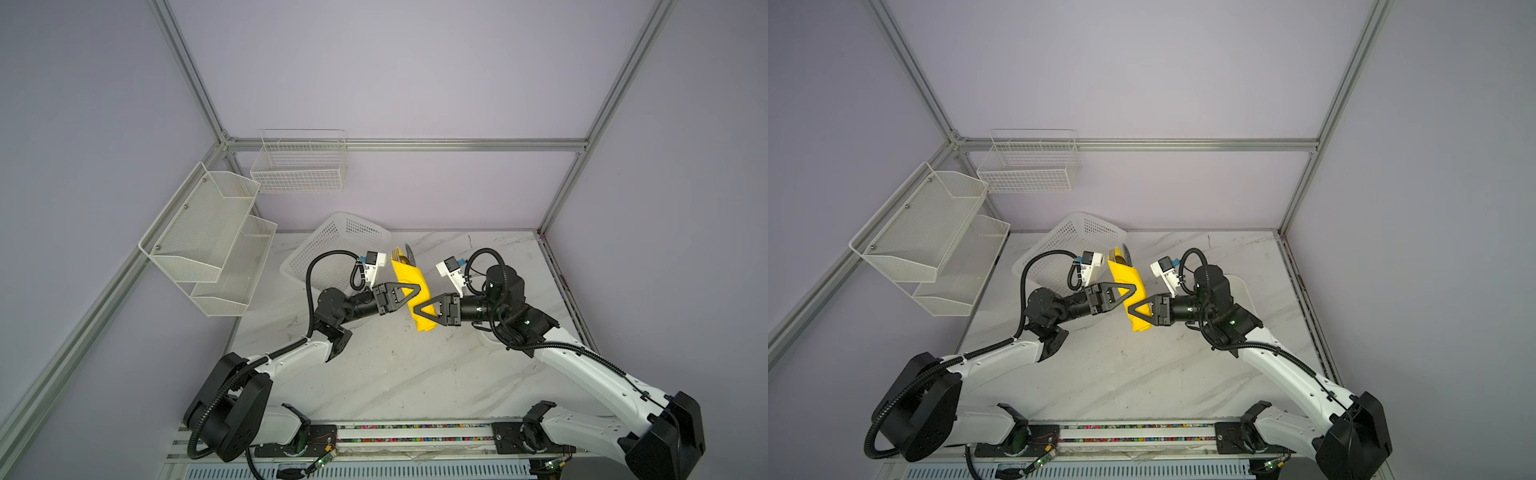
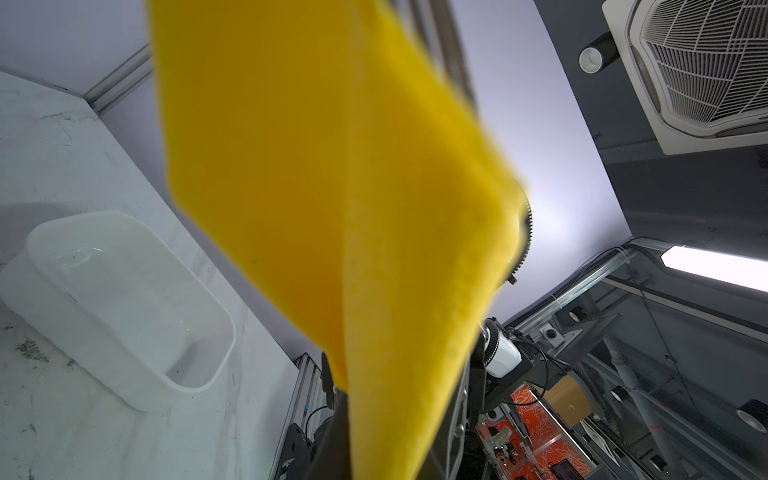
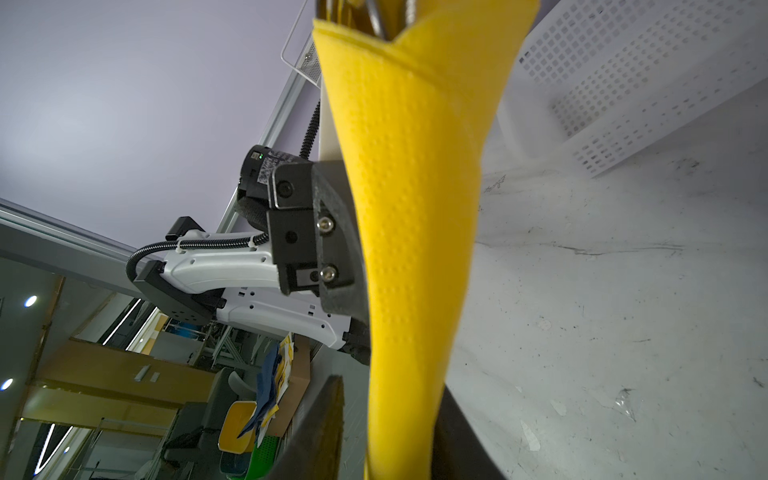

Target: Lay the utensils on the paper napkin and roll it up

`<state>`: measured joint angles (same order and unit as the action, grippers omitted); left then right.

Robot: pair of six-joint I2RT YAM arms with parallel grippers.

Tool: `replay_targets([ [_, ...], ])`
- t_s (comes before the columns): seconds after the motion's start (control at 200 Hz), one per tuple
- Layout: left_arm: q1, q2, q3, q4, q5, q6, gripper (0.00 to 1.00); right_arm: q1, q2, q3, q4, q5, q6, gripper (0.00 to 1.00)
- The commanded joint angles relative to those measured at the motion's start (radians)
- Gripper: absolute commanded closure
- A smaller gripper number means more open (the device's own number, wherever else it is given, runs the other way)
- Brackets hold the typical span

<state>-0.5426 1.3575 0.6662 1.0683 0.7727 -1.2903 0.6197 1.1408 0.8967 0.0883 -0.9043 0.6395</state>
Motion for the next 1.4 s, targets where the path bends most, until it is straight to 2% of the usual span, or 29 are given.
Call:
replay_targets([
  [0.0,0.008,-0.015,0.089,0.065,-0.008,-0.002,0.88,-0.005,0.016,0.015,0.043,-0.028,-0.012,0.69],
  [0.165,0.008,-0.014,0.089,0.062,-0.006,0.000,0.88,-0.004,0.019,0.030,0.050,-0.031,-0.015,0.82],
  [0.305,0.007,-0.012,0.086,0.055,-0.006,0.006,0.86,-0.005,0.009,0.029,0.050,-0.017,-0.017,0.86],
  [0.435,0.007,-0.012,0.071,0.045,-0.010,0.010,0.76,-0.005,0.002,0.031,0.050,-0.001,-0.018,0.88],
  [0.49,0.005,-0.010,0.066,0.041,-0.010,0.011,0.68,-0.004,0.002,0.032,0.050,0.000,-0.018,0.88],
  [0.605,0.006,-0.003,0.064,0.035,-0.001,0.010,0.61,-0.005,0.002,0.031,0.050,0.005,-0.018,0.89],
  [0.715,0.000,0.008,0.063,0.018,0.003,0.011,0.55,-0.005,0.003,0.033,0.050,0.008,-0.018,0.89],
  [0.825,-0.009,0.024,0.070,0.019,0.005,0.012,0.53,-0.004,0.004,0.033,0.050,0.010,-0.020,0.89],
  [0.91,-0.014,0.032,0.079,0.018,0.008,0.014,0.56,-0.005,0.005,0.031,0.050,0.011,-0.020,0.89],
  [1.195,-0.014,0.012,0.072,0.012,-0.029,0.029,0.80,-0.005,-0.009,0.015,0.018,0.028,-0.034,0.84],
  [1.3,-0.014,0.008,0.071,0.014,-0.032,0.032,0.83,-0.004,-0.023,0.010,0.009,0.037,-0.031,0.81],
  [1.35,-0.014,0.005,0.070,0.015,-0.034,0.032,0.84,-0.006,-0.033,0.013,-0.009,0.053,-0.025,0.75],
  [1.395,-0.014,0.003,0.070,0.018,-0.036,0.035,0.84,-0.008,-0.046,0.012,-0.023,0.068,-0.018,0.74],
])
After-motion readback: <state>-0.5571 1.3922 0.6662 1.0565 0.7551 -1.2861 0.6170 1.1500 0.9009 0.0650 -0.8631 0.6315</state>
